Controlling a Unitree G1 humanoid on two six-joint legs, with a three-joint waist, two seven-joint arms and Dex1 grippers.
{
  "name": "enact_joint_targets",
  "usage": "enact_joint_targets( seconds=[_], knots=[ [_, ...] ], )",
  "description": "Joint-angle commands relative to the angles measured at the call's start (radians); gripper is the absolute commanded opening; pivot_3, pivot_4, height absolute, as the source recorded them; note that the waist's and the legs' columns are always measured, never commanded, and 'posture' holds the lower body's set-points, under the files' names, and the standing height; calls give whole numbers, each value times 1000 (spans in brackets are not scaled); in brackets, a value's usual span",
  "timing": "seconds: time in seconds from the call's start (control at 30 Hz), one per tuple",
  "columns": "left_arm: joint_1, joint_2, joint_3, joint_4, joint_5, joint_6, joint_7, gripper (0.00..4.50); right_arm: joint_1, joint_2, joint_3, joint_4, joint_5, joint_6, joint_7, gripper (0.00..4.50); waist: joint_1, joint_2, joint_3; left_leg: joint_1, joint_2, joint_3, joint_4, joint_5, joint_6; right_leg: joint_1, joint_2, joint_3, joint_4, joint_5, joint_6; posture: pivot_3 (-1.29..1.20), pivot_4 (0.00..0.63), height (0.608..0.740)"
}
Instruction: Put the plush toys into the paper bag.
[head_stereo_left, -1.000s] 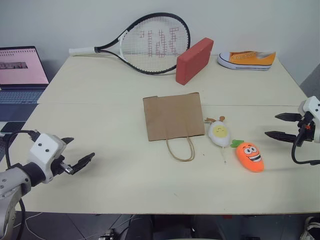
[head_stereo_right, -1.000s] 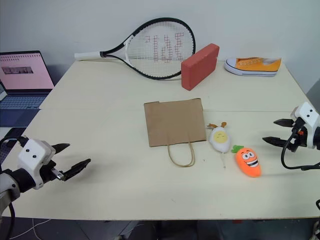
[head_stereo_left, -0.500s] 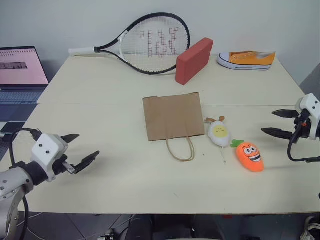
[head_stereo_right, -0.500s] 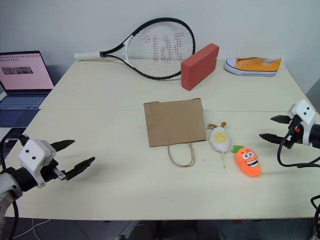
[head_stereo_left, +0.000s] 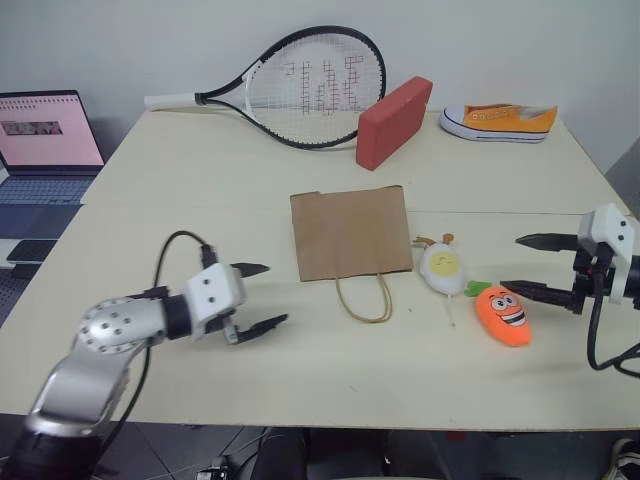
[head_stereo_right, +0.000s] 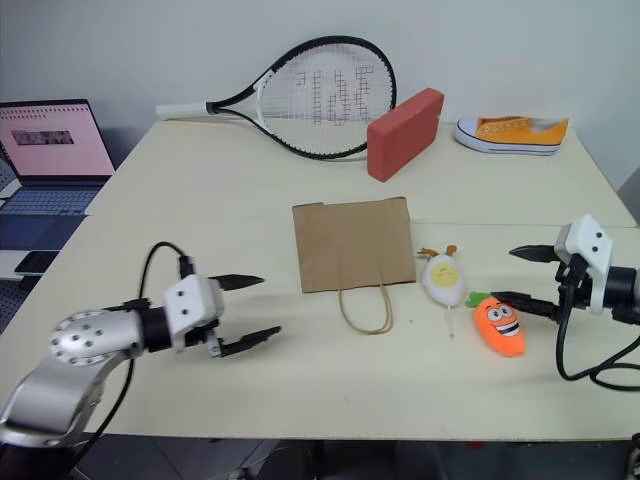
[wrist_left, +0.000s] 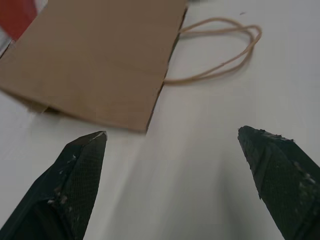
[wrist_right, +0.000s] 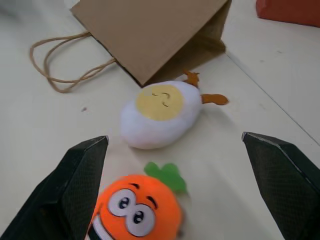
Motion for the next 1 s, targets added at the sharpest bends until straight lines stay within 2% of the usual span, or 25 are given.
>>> enact_joint_targets(
  seconds=[0.03, 0.23, 0.47, 0.63, 0.93, 1.0],
  knots=[
    [-79, -42, -105, 48, 52, -50, -16, 4484, 59, 11, -47, -190, 75, 79, -46, 4500, 0, 0, 0, 0, 0, 0, 0, 0, 0, 0, 0, 0, 0, 0, 0, 0, 150, 740],
    [-179, -152, -249, 186, 135, -155, -19, 4484, 168, 52, -37, -378, 129, 165, -130, 4500, 1, -1, 0, -1, 0, -1, 0, 0, 0, 0, 1, 0, -1, 1, 1, 0, 150, 740],
    [-296, -270, -345, 382, 237, -289, 1, 4484, 217, 80, -5, -451, 140, 197, -185, 4500, 3, -2, -1, -2, 0, -1, 2, 0, 0, 0, 1, 0, -1, 0, 1, 0, 150, 740],
    [-356, -333, -355, 494, 270, -347, 34, 4484, 243, 94, -1, -478, 158, 207, -199, 4500, 4, -2, -1, -2, 0, -2, 3, 0, 0, 0, 1, 0, -1, 3, 6, 0, 150, 740],
    [-379, -389, -354, 557, 277, -386, 49, 4484, 282, 106, -2, -509, 174, 208, -227, 4500, 3, -2, -1, -3, 0, -3, 3, 0, 0, 0, 2, 0, -1, 4, 7, 0, 150, 740],
    [-380, -393, -353, 560, 277, -388, 44, 4096, 282, 107, 1, -511, 177, 209, -233, 4500, 3, -3, -1, -3, 0, -3, 3, 0, 0, 0, 2, 0, -1, 4, 7, 0, 150, 740]
  ],
)
